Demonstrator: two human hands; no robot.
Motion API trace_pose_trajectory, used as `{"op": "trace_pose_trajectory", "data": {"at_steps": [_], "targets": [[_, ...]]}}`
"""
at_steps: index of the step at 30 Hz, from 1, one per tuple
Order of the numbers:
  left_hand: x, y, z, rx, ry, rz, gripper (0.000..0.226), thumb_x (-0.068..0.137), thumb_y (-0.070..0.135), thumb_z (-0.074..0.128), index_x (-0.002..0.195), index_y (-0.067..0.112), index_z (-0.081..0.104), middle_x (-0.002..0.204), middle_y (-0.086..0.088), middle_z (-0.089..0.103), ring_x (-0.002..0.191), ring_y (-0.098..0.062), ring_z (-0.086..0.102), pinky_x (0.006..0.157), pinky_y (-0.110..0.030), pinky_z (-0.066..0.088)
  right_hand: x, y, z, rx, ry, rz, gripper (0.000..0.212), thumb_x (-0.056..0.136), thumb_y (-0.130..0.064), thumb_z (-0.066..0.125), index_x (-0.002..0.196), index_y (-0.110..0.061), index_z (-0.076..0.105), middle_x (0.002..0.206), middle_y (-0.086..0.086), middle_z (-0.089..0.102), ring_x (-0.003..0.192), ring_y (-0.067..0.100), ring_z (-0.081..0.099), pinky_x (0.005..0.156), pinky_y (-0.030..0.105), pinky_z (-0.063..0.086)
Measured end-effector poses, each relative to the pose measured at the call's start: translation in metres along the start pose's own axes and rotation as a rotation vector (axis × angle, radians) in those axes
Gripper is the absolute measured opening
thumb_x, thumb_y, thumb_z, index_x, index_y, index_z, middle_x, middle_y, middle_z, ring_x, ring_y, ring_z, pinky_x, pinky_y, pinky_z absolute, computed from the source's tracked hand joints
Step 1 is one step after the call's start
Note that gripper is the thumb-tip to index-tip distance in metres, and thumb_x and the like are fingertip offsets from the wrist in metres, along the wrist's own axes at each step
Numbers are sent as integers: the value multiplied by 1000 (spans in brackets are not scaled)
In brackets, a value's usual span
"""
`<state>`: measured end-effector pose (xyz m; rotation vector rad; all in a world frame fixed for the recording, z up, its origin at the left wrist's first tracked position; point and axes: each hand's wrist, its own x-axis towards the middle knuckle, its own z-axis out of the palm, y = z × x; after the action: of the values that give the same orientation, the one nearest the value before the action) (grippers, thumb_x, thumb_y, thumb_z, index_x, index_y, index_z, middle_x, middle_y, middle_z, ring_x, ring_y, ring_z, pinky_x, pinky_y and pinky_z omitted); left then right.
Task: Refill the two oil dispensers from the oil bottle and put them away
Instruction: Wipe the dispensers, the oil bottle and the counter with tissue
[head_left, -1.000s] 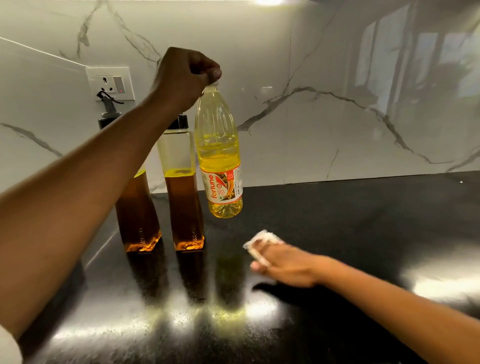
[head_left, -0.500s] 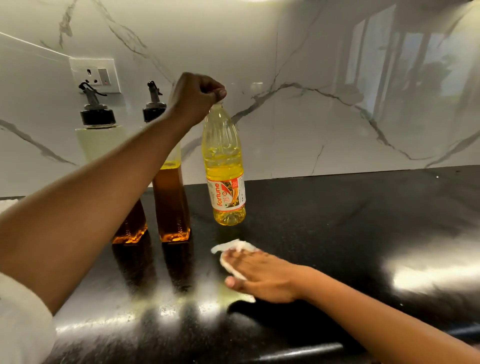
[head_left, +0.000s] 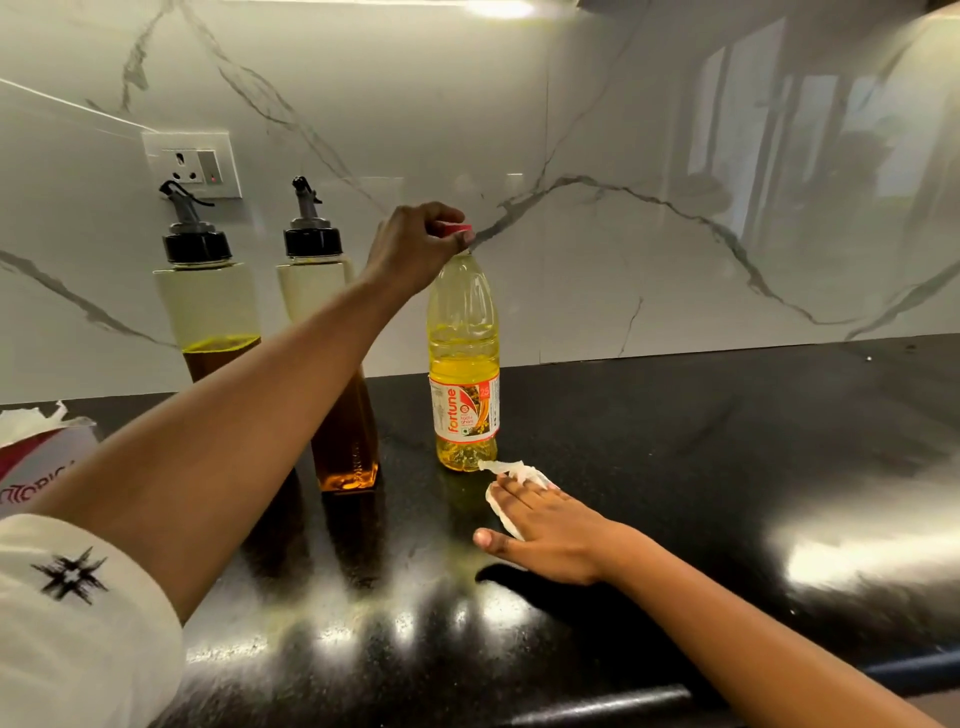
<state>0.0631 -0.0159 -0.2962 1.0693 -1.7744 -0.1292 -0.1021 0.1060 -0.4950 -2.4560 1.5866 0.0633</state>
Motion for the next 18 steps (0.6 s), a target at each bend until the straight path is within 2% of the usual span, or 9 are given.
{"op": "trace_pose_trajectory", "data": {"at_steps": [5, 12, 14, 16, 18], "targets": [[-2, -5, 4, 3, -33, -21, 40, 84, 31, 72, 121, 19, 64, 105, -2, 71, 92, -15, 66, 80, -26, 50, -1, 0, -1, -16, -1, -3, 87, 86, -73, 13, 150, -18, -6, 158, 3, -9, 145, 18, -8, 118, 36, -5], [-16, 5, -5, 64, -24, -1, 54, 83, 37, 71, 131, 17, 55, 115, -4, 68, 101, -18, 64, 87, -31, 51, -3, 1, 0, -8, -3, 3, 89, 84, -74, 15, 150, -19, -6, 158, 2, -9, 145, 17, -8, 118, 36, -4], [-30, 9, -25, 89, 117, 127, 52, 84, 40, 70, 129, 20, 56, 117, 0, 65, 100, -14, 62, 87, -35, 53, -4, 0, -1, 0, -7, 3, 92, 82, -76, 13, 150, -19, -7, 158, 2, -10, 145, 17, -10, 118, 36, -4], [-43, 5, -55, 127, 368, 286, 47, 85, 37, 66, 128, 23, 57, 124, 3, 60, 110, -12, 55, 93, -32, 48, -6, -3, -2, 2, -26, -2, 102, 72, -81, 9, 150, -19, -8, 158, 2, -13, 145, 17, -11, 118, 35, -5], [-50, -5, -81, 112, 513, 259, 55, 84, 33, 67, 135, 22, 50, 136, 0, 50, 125, -16, 44, 103, -28, 37, -9, -9, -3, 8, -42, -8, 111, 63, -85, 5, 150, -18, -10, 157, 2, -15, 144, 17, -13, 118, 35, -5]]}}
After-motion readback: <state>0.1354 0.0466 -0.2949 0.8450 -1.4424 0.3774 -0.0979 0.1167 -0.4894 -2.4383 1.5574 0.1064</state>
